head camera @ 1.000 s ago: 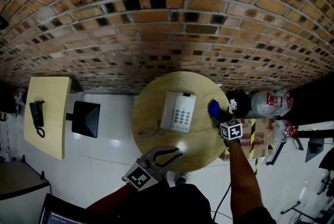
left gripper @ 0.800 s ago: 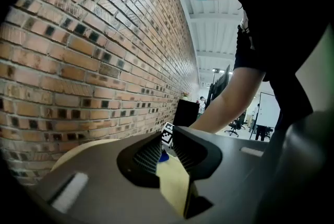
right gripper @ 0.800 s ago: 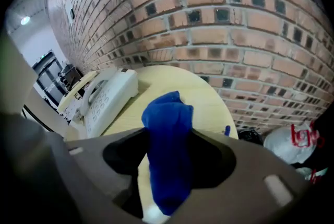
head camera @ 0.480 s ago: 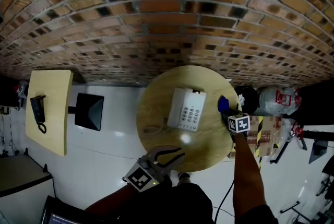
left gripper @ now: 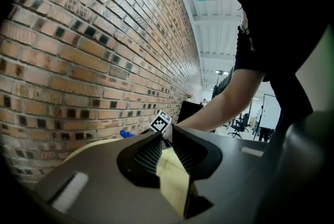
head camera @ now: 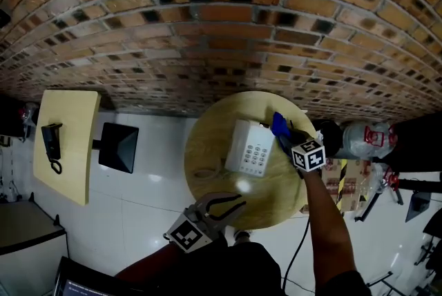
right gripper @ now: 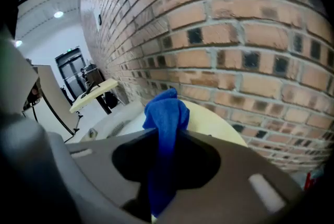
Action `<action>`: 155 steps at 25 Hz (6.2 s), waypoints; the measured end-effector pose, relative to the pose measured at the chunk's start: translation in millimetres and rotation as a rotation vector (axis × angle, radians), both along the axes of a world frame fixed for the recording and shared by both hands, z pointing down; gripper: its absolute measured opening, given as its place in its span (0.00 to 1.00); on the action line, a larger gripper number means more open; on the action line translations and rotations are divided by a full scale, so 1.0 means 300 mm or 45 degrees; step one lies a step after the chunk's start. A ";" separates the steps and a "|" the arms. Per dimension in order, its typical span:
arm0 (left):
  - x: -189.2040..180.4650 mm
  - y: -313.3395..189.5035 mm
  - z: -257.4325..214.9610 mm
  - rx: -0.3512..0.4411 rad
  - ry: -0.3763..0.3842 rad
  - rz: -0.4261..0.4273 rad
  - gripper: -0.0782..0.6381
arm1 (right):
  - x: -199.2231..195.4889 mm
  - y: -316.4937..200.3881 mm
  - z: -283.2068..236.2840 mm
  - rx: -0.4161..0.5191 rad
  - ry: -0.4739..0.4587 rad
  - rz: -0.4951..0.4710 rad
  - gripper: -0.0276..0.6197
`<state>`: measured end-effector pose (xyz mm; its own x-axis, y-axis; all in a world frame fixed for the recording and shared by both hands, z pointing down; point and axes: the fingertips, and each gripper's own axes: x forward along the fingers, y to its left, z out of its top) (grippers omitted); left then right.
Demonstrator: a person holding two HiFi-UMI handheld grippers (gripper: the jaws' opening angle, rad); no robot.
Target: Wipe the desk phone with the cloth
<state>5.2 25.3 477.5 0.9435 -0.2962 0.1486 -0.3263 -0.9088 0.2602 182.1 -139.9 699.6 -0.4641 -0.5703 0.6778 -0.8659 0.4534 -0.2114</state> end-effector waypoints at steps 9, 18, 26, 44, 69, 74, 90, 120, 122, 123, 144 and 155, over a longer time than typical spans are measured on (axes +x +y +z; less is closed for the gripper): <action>-0.098 -0.014 0.013 0.007 -0.016 -0.055 0.20 | -0.220 -0.137 0.057 -0.043 0.101 -0.206 0.17; -0.130 -0.020 0.012 0.014 -0.004 -0.070 0.20 | -0.394 0.181 0.127 -0.160 -0.011 -0.365 0.17; -0.115 -0.024 0.017 0.011 -0.003 -0.044 0.20 | -0.550 0.515 0.216 -0.282 -0.097 -0.504 0.17; -0.199 -0.055 0.028 -0.013 -0.004 -0.096 0.20 | -0.469 -0.195 -0.055 0.032 -0.069 -0.282 0.17; -0.127 -0.013 0.043 -0.016 0.013 -0.030 0.20 | -0.728 0.432 0.114 -0.158 -0.138 -0.510 0.17; -0.080 0.015 0.036 0.002 0.014 0.011 0.20 | -0.483 0.362 0.051 -0.072 -0.070 -0.360 0.17; -0.019 0.069 0.058 -0.024 -0.035 0.057 0.20 | 0.308 0.293 0.283 -0.243 0.197 0.230 0.18; 0.099 0.210 -0.204 0.078 0.085 0.032 0.19 | -0.147 0.616 -0.790 0.643 -0.363 -0.011 0.22; 0.098 0.241 -0.224 0.107 0.085 0.049 0.18 | -0.202 0.691 -0.864 0.694 -0.370 -0.063 0.15; 0.097 0.261 -0.230 0.119 0.081 0.062 0.18 | -0.227 0.728 -0.893 0.711 -0.382 -0.087 0.13; 0.116 0.471 -0.387 0.221 0.117 0.076 0.14 | -0.400 1.038 -1.107 0.756 -0.479 -0.223 0.04; 0.102 0.466 -0.391 0.224 0.119 0.036 0.14 | -0.415 1.031 -1.108 0.770 -0.480 -0.236 0.04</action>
<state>35.8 165.1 360.1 0.9591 -0.2830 0.0081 -0.2817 -0.9513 0.1249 57.5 169.3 367.3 -0.7286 -0.6835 0.0447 -0.6816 0.7170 -0.1463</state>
